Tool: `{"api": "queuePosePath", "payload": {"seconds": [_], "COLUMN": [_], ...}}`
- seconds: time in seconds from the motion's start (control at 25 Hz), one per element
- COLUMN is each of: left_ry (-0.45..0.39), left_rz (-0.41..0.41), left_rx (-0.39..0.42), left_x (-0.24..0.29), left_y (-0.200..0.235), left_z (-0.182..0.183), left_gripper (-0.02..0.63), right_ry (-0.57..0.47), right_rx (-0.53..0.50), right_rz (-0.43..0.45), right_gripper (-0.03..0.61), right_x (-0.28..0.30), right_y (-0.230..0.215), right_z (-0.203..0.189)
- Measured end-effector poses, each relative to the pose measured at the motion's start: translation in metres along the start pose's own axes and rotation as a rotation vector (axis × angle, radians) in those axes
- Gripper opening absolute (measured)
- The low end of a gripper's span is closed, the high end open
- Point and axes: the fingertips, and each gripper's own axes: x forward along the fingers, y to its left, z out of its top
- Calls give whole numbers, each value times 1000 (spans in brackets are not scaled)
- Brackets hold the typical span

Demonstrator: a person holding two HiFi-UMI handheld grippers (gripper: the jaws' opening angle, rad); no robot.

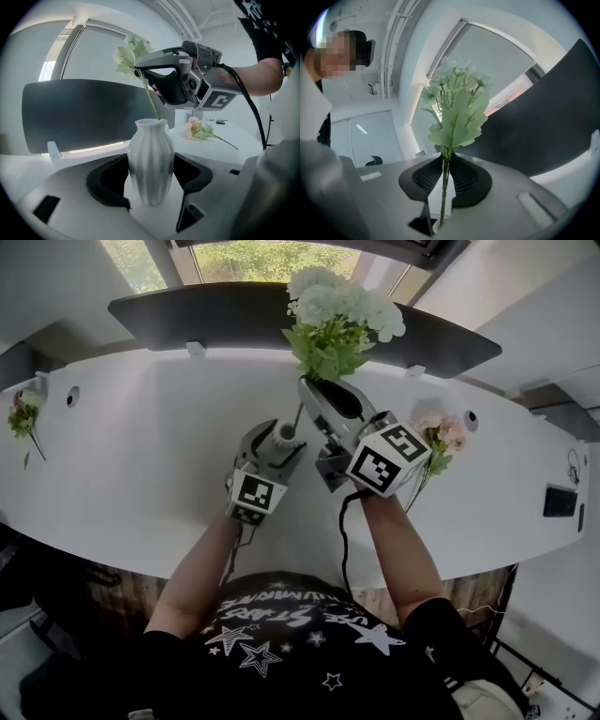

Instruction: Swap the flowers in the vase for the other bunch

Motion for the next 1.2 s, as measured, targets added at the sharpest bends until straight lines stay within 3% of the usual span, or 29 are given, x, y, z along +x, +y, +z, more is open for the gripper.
{"api": "queuePosePath", "payload": {"seconds": [0.2, 0.36, 0.8, 1.2], "left_ry": [6, 7, 6, 1], "left_rz": [-14, -16, -18, 1], "left_rx": [-15, -15, -26, -30], "left_x": [10, 10, 9, 11], "left_y": [15, 14, 13, 18], "left_z": [0, -4, -2, -6], "left_gripper": [304, 304, 304, 304], "right_ry": [8, 29, 181, 263], "right_rx": [-5, -41, -151, -250], "right_rz": [-11, 40, 92, 24], "right_gripper": [51, 52, 54, 55], "right_x": [19, 15, 0, -9], "right_y": [-19, -12, -4, -4], "right_z": [-13, -28, -78, -106]}}
